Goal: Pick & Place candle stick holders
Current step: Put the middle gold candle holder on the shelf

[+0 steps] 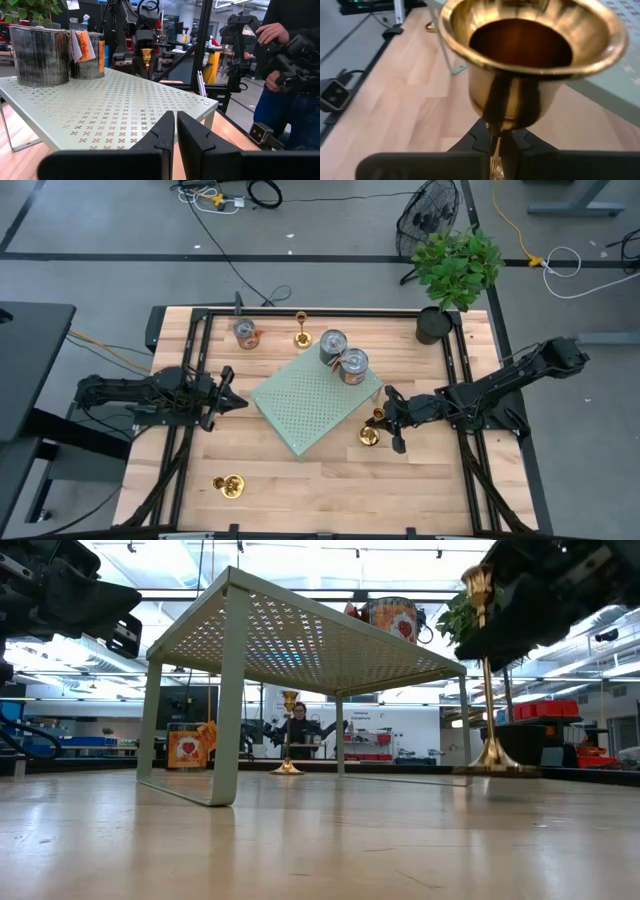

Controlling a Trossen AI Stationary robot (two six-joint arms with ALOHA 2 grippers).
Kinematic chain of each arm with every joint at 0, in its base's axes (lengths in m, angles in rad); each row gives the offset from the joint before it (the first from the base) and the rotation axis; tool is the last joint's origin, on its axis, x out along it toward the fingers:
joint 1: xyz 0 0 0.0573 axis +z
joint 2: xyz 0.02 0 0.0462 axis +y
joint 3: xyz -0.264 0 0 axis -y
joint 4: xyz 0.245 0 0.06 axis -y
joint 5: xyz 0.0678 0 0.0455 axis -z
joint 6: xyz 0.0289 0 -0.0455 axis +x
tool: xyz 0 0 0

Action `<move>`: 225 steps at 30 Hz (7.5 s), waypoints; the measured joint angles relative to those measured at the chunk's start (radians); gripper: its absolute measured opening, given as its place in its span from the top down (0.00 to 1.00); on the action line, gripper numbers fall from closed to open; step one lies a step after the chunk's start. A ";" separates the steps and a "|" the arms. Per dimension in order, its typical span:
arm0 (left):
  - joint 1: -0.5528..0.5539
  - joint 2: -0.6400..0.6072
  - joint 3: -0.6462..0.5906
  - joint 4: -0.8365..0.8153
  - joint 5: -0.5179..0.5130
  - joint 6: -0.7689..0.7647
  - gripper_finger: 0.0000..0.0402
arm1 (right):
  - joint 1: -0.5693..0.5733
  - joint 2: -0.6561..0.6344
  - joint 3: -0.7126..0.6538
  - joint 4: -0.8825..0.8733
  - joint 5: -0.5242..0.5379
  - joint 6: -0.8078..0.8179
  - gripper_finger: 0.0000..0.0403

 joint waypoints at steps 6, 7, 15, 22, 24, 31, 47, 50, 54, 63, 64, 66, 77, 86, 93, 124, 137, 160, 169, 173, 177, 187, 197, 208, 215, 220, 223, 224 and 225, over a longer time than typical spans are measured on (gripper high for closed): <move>0.000 0.000 0.000 0.000 0.000 0.000 0.94 | 0.000 0.000 0.083 -0.090 -0.066 -0.008 0.95; 0.000 0.000 0.000 0.000 0.000 0.000 0.94 | 0.000 0.000 0.099 -0.104 -0.077 -0.017 0.95; 0.000 0.000 0.000 0.000 0.000 0.000 0.94 | 0.001 0.000 0.234 -0.245 -0.160 -0.075 0.95; 0.000 0.000 0.000 0.000 0.000 0.000 0.94 | 0.033 0.000 0.324 -0.335 -0.180 -0.094 0.95; 0.000 0.000 0.000 0.000 0.000 0.000 0.94 | 0.041 0.000 0.347 -0.357 -0.180 -0.095 0.95; 0.000 0.000 0.000 0.000 0.000 0.000 0.94 | 0.056 0.002 0.426 -0.437 -0.181 -0.105 0.95; 0.000 0.000 0.000 0.000 0.000 0.000 0.94 | 0.055 0.161 0.743 -0.604 -0.180 -0.166 0.95; 0.000 0.000 0.000 0.000 0.000 0.000 0.94 | 0.051 0.194 0.791 -0.605 -0.180 -0.176 0.95; 0.000 0.000 0.000 0.000 0.000 0.000 0.94 | 0.038 0.244 0.860 -0.630 -0.180 -0.186 0.95; 0.000 0.000 0.000 0.000 0.000 0.000 0.94 | -0.030 0.380 0.990 -0.683 -0.181 -0.186 0.95; 0.000 0.000 0.000 0.000 0.000 0.000 0.94 | -0.042 0.396 1.001 -0.682 -0.181 -0.186 0.95; 0.000 0.000 0.000 0.000 0.000 0.000 0.94 | -0.068 0.424 1.021 -0.683 -0.180 -0.186 0.95; 0.000 0.000 0.000 0.000 0.000 0.000 0.94 | -0.213 0.545 1.175 -0.673 -0.178 -0.127 0.95; 0.000 0.000 0.000 0.000 0.000 0.000 0.94 | -0.297 0.602 1.227 -0.627 -0.180 -0.087 0.97; 0.000 0.000 0.000 0.000 0.000 0.000 0.94 | -0.326 0.615 1.230 -0.528 -0.177 -0.048 0.97; 0.000 0.000 0.000 0.000 0.000 0.000 0.94 | -0.276 0.670 1.229 -0.488 -0.389 -0.342 0.97; 0.000 0.000 0.000 0.000 0.000 0.000 0.94 | -0.282 0.705 1.228 -0.516 -0.289 -0.323 0.97; 0.000 0.000 0.000 0.000 0.000 0.000 0.94 | -0.332 0.703 1.228 -0.561 -0.251 -0.232 0.97; 0.000 0.000 0.000 0.000 0.000 0.000 0.94 | -0.331 0.703 1.228 -0.563 -0.294 -0.252 0.97; 0.000 0.000 0.000 0.000 0.000 0.000 0.94 | -0.331 0.703 1.228 -0.563 -0.295 -0.262 0.97; 0.000 0.000 0.000 0.000 0.000 0.000 0.94 | -0.330 0.698 1.228 -0.568 -0.292 -0.262 0.97; 0.000 0.000 0.000 0.000 0.000 0.000 0.94 | -0.327 0.660 1.187 -0.462 -0.281 -0.258 0.97; 0.000 0.000 0.000 0.000 0.000 0.000 0.94 | -0.327 0.622 1.140 -0.445 -0.284 -0.230 0.97; 0.000 0.000 0.000 0.000 0.000 0.000 0.94 | -0.300 0.627 1.141 -0.475 -0.308 -0.313 0.97; 0.000 0.000 0.000 0.000 0.000 0.000 0.94 | -0.299 0.646 1.141 -0.489 -0.323 -0.308 0.97; 0.000 0.000 0.000 0.000 0.000 0.000 0.94 | -0.300 0.647 1.141 -0.489 -0.299 -0.291 0.97; 0.000 0.000 0.000 0.000 0.000 0.000 0.94 | -0.300 0.647 1.141 -0.489 -0.300 -0.289 0.97; 0.000 0.000 0.000 0.000 0.000 0.000 0.94 | -0.300 0.647 1.141 -0.490 -0.298 -0.288 0.97; 0.000 0.000 0.000 0.000 0.000 0.000 0.94 | -0.300 0.647 1.141 -0.490 -0.289 -0.285 0.97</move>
